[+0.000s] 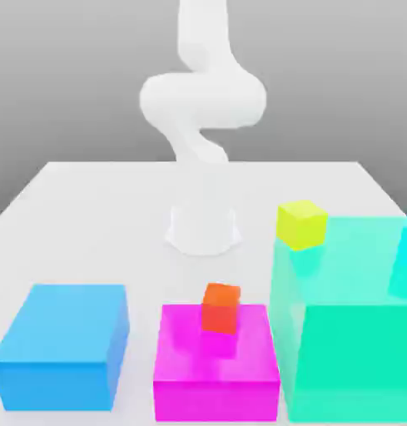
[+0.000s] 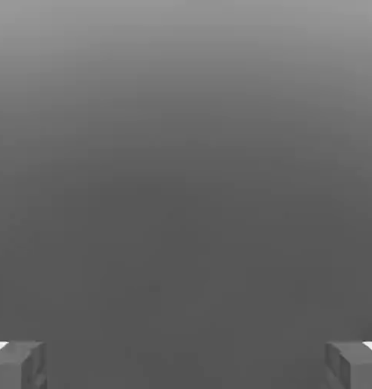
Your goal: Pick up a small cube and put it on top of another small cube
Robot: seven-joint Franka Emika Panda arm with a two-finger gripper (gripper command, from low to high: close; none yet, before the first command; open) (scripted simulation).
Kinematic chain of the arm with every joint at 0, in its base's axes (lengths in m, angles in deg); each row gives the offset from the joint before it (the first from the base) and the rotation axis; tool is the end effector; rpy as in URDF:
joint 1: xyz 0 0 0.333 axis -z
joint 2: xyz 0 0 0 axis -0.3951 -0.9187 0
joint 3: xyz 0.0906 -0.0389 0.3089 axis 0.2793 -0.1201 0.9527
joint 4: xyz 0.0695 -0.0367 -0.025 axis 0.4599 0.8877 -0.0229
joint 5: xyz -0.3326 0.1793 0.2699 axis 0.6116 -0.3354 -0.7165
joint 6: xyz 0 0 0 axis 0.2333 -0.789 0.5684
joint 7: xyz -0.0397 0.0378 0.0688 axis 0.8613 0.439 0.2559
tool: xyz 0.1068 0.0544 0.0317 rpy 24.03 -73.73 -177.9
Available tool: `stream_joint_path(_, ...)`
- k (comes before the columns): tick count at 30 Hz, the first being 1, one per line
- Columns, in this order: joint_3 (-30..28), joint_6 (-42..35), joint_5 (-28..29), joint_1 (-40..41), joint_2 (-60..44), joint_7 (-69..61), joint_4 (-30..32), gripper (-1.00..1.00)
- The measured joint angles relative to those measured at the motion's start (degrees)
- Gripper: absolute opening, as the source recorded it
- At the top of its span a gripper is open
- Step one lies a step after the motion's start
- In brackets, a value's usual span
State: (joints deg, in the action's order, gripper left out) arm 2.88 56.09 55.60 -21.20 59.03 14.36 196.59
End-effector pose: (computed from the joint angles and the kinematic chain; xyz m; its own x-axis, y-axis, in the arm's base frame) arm 0.4558 -0.0317 0.6513 0.5077 -0.7002 0.5019 -0.5552 -0.7114 -0.4309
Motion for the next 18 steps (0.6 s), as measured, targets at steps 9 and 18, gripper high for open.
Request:
stream_joint_path(9, -9.02, 10.78, 8.39, 7.24, -16.47, -10.04, 10.72, 0.00)
stream_joint_path(18, -21.33, 22.05, 7.92, 12.27, -32.63, -26.20, 21.42, 0.00)
